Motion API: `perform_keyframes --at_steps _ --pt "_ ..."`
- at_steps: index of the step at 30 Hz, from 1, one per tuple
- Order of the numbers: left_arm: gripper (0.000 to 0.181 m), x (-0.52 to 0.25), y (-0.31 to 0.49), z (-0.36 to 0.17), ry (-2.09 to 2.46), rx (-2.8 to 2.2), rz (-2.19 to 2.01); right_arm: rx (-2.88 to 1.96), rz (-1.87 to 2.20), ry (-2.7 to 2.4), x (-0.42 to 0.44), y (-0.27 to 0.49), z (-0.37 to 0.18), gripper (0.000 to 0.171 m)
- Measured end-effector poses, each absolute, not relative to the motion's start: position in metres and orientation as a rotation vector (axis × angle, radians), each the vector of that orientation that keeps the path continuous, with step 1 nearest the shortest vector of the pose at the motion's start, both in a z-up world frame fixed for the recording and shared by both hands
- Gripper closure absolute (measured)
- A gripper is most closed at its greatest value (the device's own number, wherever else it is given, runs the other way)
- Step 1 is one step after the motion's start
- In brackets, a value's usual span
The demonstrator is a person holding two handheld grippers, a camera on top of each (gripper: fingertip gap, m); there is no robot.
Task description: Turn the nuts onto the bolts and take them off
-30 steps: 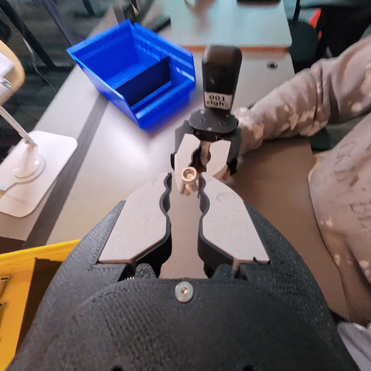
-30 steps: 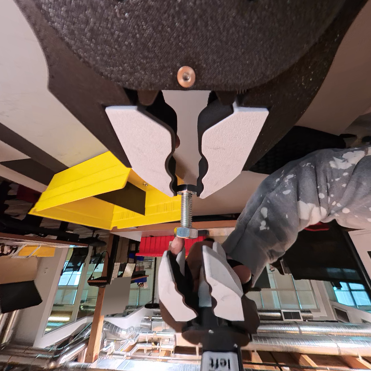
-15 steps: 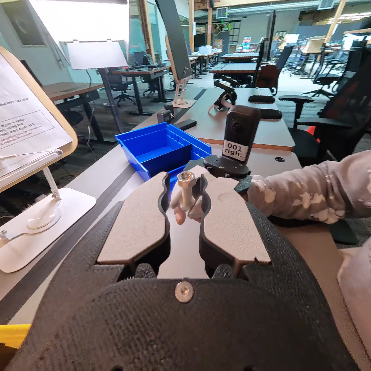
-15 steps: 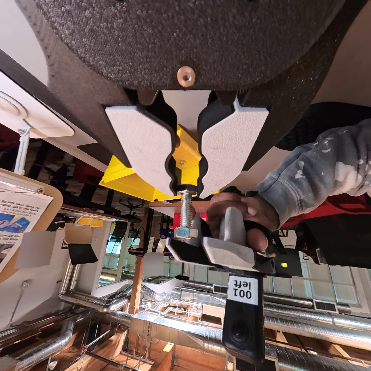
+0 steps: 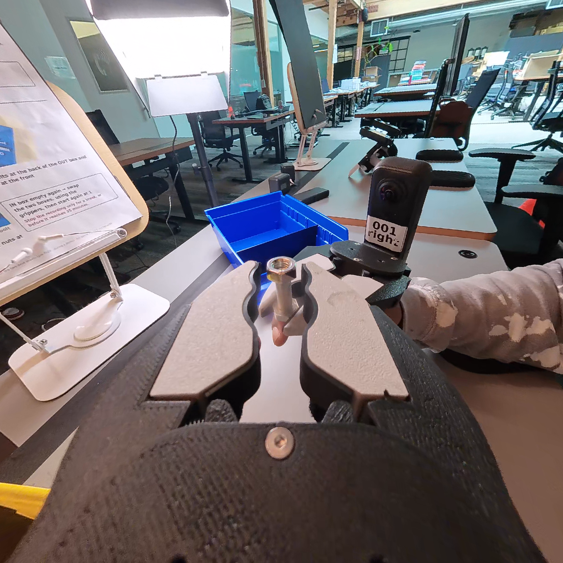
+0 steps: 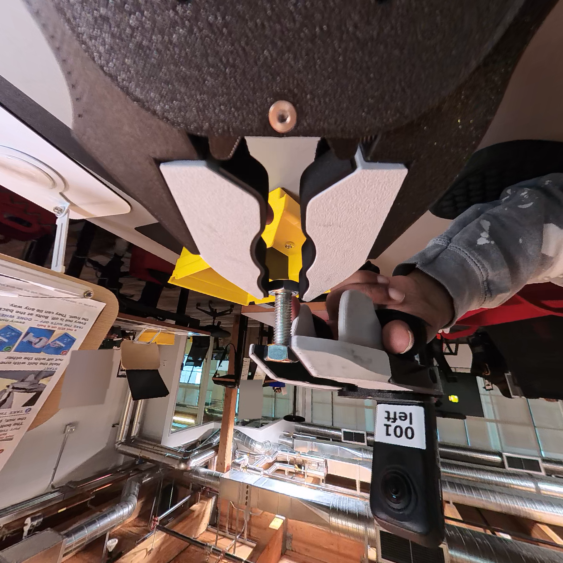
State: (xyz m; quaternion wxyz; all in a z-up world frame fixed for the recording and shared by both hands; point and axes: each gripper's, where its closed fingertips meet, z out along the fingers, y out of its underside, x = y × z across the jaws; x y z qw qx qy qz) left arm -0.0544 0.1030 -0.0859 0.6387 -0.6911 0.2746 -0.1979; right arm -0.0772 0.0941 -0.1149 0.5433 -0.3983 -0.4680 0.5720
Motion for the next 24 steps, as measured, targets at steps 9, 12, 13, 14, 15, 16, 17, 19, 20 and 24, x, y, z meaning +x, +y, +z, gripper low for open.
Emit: perform_keyframes --at_steps 9,12,13,14,15,16,17,19,20,24 --pt "0.162 -0.053 0.102 -0.082 0.619 -1.535 -0.457 -0.947 1.385 -1.103 -0.076 0.094 -0.113 0.153" --pt "0.163 -0.047 0.092 -0.075 0.655 -1.48 -0.574 -0.907 1.461 -1.125 -0.073 0.084 -0.107 0.153" --pt "0.163 -0.044 0.088 -0.072 0.667 -1.46 -0.622 -0.889 1.496 -1.132 -0.072 0.079 -0.104 0.153" --pt "0.163 -0.042 0.084 -0.068 0.675 -1.441 -0.668 -0.868 1.533 -1.136 -0.07 0.074 -0.1 0.153" --pt "0.163 -0.041 0.079 -0.065 0.684 -1.424 -0.712 -0.848 1.568 -1.139 -0.068 0.07 -0.097 0.153" --pt "0.162 -0.039 0.074 -0.062 0.7 -1.408 -0.757 -0.828 1.599 -1.149 -0.066 0.065 -0.094 0.153" --pt "0.162 -0.038 0.069 -0.06 0.719 -1.397 -0.794 -0.81 1.622 -1.165 -0.064 0.06 -0.091 0.153" --pt "0.163 -0.035 0.06 -0.057 0.767 -1.379 -0.834 -0.782 1.658 -1.209 -0.062 0.05 -0.088 0.153" --pt "0.162 -0.034 0.055 -0.056 0.796 -1.37 -0.848 -0.768 1.677 -1.228 -0.061 0.046 -0.087 0.153" --pt "0.162 -0.029 0.035 -0.057 0.926 -1.368 -0.908 -0.712 1.763 -1.36 -0.055 0.024 -0.087 0.153"
